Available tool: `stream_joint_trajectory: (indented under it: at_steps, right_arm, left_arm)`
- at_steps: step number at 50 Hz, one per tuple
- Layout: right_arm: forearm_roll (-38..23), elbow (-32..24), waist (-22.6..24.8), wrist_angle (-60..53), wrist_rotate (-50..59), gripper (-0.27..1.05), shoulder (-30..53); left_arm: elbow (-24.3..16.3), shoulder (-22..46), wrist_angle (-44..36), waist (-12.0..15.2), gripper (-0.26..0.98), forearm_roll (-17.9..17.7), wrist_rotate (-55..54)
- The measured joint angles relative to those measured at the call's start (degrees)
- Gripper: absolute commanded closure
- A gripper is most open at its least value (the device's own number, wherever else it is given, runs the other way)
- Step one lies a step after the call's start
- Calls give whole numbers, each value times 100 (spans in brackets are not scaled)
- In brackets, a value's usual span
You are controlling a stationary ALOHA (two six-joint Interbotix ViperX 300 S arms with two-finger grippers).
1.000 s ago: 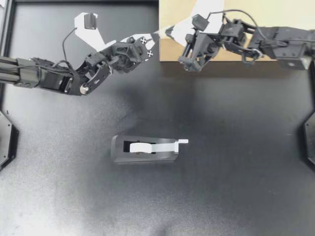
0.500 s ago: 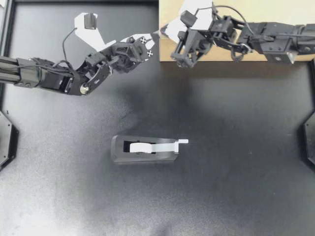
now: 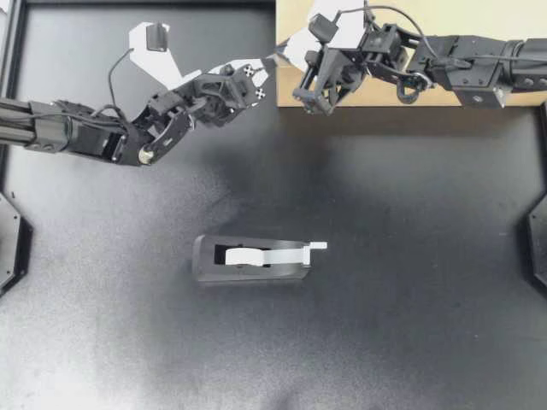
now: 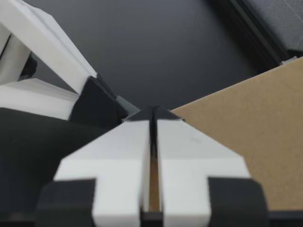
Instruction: Cut a small piece of tape from the tape dispenser then place it on the cardboard box's edge.
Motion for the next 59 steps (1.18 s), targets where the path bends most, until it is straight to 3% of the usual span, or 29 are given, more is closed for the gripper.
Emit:
stream_joint_trajectory:
  at_steps: [7,18,29,36,47,59]
  right_arm:
    - [0,-9,0,-9,9,84,-9]
    - [0,-105,-18,-9,35,84,-44]
    - [0,-97,114,18,62,84,-554]
    - [9,167,598,35,62,84,-1134]
    - [62,791,1406,35,158,84,-1925]
    - [70,1512,2232,-167,483,84,-2566]
  left_arm:
    - [44,0,9,9,28,0,9]
    - [229,-97,0,-44,31,9,44]
    - [650,-527,9,-360,32,62,448]
    - [940,-940,9,-615,33,264,1063]
    - [1389,-1731,9,-1134,33,914,2760]
    - [1547,-2303,9,-1600,33,1318,4131]
